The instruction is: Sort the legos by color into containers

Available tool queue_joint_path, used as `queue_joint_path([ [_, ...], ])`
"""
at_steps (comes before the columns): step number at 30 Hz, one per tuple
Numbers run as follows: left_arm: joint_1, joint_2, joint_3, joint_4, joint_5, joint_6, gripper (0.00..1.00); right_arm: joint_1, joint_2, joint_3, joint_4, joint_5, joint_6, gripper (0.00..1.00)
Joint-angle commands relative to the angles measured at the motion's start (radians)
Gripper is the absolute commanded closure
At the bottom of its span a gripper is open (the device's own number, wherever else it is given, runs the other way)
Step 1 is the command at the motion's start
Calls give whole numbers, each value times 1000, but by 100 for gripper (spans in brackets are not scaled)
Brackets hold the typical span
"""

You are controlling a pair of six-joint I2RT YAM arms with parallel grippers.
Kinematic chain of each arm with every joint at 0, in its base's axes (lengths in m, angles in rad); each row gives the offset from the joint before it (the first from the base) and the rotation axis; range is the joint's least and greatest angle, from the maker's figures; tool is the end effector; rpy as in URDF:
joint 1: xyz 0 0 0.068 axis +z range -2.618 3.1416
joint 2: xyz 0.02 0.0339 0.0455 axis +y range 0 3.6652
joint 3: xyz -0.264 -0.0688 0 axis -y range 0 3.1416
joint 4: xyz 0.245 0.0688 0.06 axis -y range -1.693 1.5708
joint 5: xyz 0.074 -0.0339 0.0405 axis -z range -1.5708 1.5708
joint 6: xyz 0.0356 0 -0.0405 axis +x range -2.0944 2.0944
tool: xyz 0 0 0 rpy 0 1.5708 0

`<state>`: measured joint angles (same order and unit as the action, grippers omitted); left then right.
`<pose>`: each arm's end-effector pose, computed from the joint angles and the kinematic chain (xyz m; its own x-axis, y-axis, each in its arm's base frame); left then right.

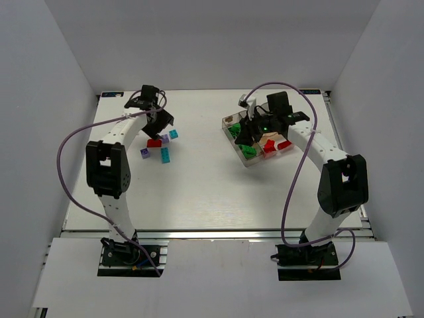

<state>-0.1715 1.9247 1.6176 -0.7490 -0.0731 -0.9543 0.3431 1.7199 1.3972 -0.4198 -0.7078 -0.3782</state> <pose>0.4114 -0.0686 0.2490 -0.6059 -0.7209 -0.3365 -0.6219 0.6929 -0.3649 0.3548 0.1513 0.2855 -0.3308 -0.4161 -0.8470 -0.8919 0.4312 0.1365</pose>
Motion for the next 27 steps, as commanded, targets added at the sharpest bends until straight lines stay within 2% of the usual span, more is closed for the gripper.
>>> queue_joint_path([
  [1, 15, 66, 152, -182, -97, -230, 25, -3, -31, -1, -8, 42, -14, 53],
  [4, 24, 127, 254, -279, -152, -303, 25, -3, -39, -18, -5, 53, -14, 53],
  [11, 43, 181, 301, -412, -225, -434, 21, -7, -34, -27, -2, 76, -2, 52],
  [15, 64, 195, 271, -402, -195, -451, 20, -9, -31, -26, 0, 82, -5, 52],
  [20, 92, 209, 211, -314, -162, -452, 23, -12, -23, -7, -11, 82, -8, 51],
  [27, 124, 273, 243, -280, -119, -449, 25, -13, -28, -7, -27, 93, -18, 50],
])
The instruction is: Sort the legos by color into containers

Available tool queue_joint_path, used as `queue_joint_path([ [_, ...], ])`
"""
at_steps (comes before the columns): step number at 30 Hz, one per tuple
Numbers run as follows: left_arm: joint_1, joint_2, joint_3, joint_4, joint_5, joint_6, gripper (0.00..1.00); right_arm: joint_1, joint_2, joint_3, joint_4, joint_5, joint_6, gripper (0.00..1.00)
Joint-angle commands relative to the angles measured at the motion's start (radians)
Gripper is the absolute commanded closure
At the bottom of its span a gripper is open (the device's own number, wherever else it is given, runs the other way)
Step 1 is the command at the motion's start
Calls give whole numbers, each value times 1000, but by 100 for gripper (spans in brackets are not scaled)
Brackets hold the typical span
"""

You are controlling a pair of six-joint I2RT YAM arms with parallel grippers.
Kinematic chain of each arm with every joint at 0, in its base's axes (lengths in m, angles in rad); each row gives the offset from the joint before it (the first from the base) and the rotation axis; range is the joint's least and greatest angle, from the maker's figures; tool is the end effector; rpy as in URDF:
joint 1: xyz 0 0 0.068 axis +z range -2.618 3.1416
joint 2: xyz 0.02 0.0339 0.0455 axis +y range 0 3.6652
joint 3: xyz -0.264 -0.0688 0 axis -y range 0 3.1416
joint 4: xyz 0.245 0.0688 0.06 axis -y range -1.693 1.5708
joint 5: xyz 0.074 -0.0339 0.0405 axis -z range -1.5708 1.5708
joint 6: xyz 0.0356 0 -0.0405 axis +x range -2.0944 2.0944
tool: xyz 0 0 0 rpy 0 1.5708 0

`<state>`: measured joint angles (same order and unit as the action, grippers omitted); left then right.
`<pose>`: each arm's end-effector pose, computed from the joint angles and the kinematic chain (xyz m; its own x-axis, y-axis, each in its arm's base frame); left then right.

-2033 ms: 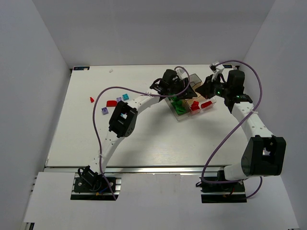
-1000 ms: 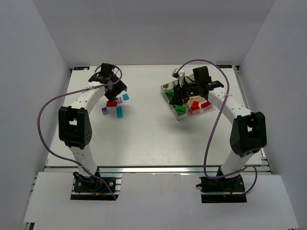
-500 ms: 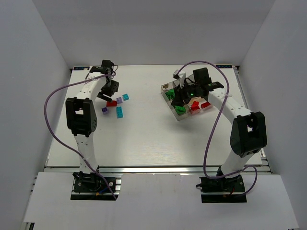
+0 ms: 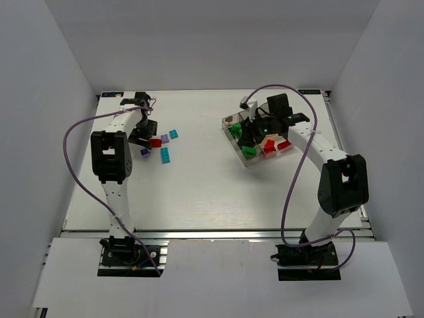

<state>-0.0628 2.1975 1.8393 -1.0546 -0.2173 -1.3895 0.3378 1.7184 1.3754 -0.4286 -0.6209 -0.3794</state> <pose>0.4420 -0.0201 0.1902 -0.2047 -0.9495 -0.2378 -0.9645 0.2371 -0.1164 0.3550 0.1466 0.2769 -0.3655 -0.4477 -0.8161 -0.8595 0.4989 0.1113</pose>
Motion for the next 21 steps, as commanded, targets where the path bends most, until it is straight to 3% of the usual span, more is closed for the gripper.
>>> queue_joint_path([
  [1, 15, 10, 26, 27, 26, -16, 25, -10, -26, 14, -21, 7, -16, 50],
  [8, 15, 44, 32, 45, 39, -16, 32, -11, -25, 14, -21, 7, -4, 50],
  [10, 24, 48, 31, 53, 41, -16, 39, -10, -25, 17, -21, 9, -4, 50],
  [12, 24, 53, 31, 53, 47, -16, 49, -10, -29, 19, -24, 10, -6, 50],
  [13, 24, 54, 26, 54, 53, -14, 61, -11, -28, 19, -24, 12, -4, 50],
  [16, 24, 31, 8, 82, 78, 3, 80, -16, -37, 14, -29, 15, -10, 50],
  [20, 9, -50, 6, 139, 70, 172, 100, -20, -62, 8, -27, 20, -7, 52],
  [21, 9, -89, 3, 172, 67, 216, 100, -22, -69, 5, -21, 24, 8, 53],
])
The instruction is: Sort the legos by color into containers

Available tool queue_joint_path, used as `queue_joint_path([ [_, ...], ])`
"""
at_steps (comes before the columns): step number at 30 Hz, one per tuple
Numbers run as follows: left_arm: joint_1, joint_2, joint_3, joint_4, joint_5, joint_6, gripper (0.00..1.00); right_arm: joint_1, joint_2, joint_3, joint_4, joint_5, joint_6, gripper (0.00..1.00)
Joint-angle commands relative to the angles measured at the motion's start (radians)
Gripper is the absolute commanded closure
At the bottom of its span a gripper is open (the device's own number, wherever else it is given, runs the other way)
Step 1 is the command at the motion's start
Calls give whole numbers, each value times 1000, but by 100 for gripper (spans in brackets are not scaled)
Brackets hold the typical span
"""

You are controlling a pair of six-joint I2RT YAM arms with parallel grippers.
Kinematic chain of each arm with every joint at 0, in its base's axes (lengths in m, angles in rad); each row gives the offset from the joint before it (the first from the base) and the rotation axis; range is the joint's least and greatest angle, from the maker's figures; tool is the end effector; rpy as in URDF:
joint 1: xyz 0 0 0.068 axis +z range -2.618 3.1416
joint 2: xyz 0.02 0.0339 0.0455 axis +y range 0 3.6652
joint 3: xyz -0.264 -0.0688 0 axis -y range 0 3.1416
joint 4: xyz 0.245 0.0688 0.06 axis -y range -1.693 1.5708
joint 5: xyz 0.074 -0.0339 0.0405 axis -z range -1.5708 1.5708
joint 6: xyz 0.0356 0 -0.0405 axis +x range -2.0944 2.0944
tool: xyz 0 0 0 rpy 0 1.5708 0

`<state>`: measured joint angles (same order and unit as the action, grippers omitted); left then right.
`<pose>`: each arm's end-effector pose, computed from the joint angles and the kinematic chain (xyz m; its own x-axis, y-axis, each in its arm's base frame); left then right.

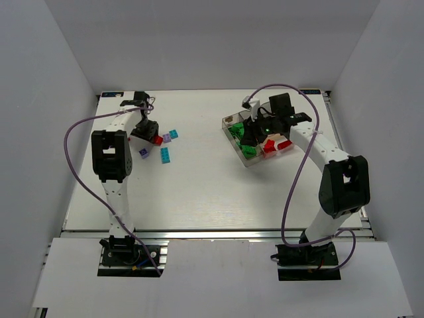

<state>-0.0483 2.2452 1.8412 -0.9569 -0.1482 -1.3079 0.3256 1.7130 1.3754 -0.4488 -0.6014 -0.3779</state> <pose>0.4562 -0.0168 0.1718 -0.2703 -0.9431 -0.1936 -0.9389 0.3027 -0.1637 0.3550 0.1411 0.2771 -0.3863 -0.4515 -0.8043 -0.8445 0.5237 0.1116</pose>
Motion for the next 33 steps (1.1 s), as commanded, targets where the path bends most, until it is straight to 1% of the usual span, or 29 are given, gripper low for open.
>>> queue_joint_path([
  [1, -15, -160, -8, 102, 27, 174, 100, -11, -72, -2, 8, 11, 17, 57],
  [2, -15, -188, -41, 133, 60, 256, 100, -22, -88, -9, 18, 18, 34, 60],
  [3, -25, -241, -72, 226, 106, 294, 100, -25, -99, -16, 53, 41, 51, 65],
  [4, -25, -272, -115, 309, 192, 330, 100, -31, -107, -36, 76, 60, 107, 82],
  [5, -36, -307, -232, 399, 342, 388, 100, -42, -127, -44, 99, 77, 140, 90],
  [6, -36, -341, -300, 634, 430, 398, 100, -49, -133, -52, 122, 101, 170, 97],
  [7, -53, -389, -360, 756, 508, 383, 100, -54, -142, -55, 155, 104, 227, 100],
  [8, -86, -397, -408, 867, 626, 371, 100, -78, -153, -61, 177, 103, 258, 100],
  [9, -110, -394, -437, 1011, 662, 365, 100, -88, -158, -61, 189, 103, 286, 100],
  [11, -162, -323, -387, 1040, 723, 389, 100, -130, -164, -55, 223, 72, 356, 100],
  [12, -220, -293, -319, 1052, 786, 397, 100, -138, -167, -52, 223, 55, 370, 100],
  [14, -275, -201, -249, 1064, 841, 415, 100, -173, -177, -53, 245, 37, 413, 100],
  [15, -329, -172, -216, 1069, 875, 424, 100, -180, -187, -61, 260, 19, 416, 100],
  [16, -353, -144, -144, 1070, 886, 438, 100, -186, -211, -71, 277, 9, 415, 100],
  [18, -419, -66, -74, 1092, 907, 444, 100, -212, -240, -113, 329, -4, 402, 100],
  [20, -456, 11, 30, 1110, 914, 446, 100, -229, -272, -133, 351, -8, 392, 100],
  [21, -472, 39, 64, 1112, 914, 444, 100, -232, -279, -144, 348, -9, 386, 100],
  [22, -501, 65, 129, 1113, 914, 437, 100, -237, -286, -147, 345, -11, 384, 100],
  [24, -525, 140, 197, 1107, 906, 429, 99, -252, -299, -157, 337, -12, 382, 100],
  [26, -559, 180, 266, 1126, 882, 412, 97, -263, -314, -179, 337, -15, 382, 100],
  [29, -597, 224, 305, 1150, 817, 415, 91, -278, -332, -202, 343, -23, 382, 100],
  [32, -620, 258, 331, 1132, 745, 421, 86, -287, -342, -214, 351, -31, 382, 100],
  [33, -621, 267, 342, 1123, 733, 423, 85, -289, -343, -217, 352, -34, 382, 100],
])
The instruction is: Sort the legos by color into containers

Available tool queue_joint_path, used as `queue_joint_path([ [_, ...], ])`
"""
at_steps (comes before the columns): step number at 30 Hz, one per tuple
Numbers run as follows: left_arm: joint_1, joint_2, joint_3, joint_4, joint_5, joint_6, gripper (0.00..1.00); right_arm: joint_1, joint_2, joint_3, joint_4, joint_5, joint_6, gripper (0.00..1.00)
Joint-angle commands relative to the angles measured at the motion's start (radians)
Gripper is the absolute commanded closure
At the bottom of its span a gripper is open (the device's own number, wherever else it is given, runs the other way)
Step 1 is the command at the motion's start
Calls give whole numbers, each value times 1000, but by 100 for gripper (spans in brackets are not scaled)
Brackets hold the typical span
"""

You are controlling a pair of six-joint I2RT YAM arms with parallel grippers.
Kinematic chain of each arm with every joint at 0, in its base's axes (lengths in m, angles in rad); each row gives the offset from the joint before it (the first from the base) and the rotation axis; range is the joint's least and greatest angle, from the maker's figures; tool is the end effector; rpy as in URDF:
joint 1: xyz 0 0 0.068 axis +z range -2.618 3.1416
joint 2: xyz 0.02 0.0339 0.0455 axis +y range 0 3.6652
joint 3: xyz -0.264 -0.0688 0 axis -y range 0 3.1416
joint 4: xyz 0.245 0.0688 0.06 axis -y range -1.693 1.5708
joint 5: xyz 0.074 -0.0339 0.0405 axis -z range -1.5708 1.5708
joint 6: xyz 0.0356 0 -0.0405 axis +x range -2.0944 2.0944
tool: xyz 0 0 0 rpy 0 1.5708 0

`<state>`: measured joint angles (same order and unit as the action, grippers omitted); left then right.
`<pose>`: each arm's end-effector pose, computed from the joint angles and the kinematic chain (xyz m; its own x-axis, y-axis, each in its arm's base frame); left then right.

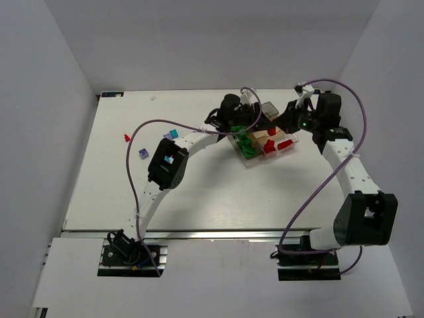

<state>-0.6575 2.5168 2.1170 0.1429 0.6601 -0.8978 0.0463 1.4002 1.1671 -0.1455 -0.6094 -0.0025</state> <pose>0.4473 -0.3729 0.2019 -0.8699 -0.1087 -0.4810 0.4363 0.2852 -0.8534 0.3220 0.0353 0.3373 -0.3678 -0.0191 -0.9297 -0.5701 0.7945 0.2092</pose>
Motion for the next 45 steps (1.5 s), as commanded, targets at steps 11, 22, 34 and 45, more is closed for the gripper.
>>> queue_joint_path([
  [11, -30, 60, 115, -137, -97, 56, 69, -33, -41, -41, 75, -52, 15, 100],
  [22, -39, 54, 116, -193, -79, 88, 45, -34, -41, -57, 80, -70, 19, 98],
  [34, -30, -4, 135, -189, -103, 123, 41, -33, -50, -60, 67, -82, 18, 96],
  [45, 102, -349, -151, -278, -275, 189, 95, -34, -40, -50, 61, -286, -72, 66],
])
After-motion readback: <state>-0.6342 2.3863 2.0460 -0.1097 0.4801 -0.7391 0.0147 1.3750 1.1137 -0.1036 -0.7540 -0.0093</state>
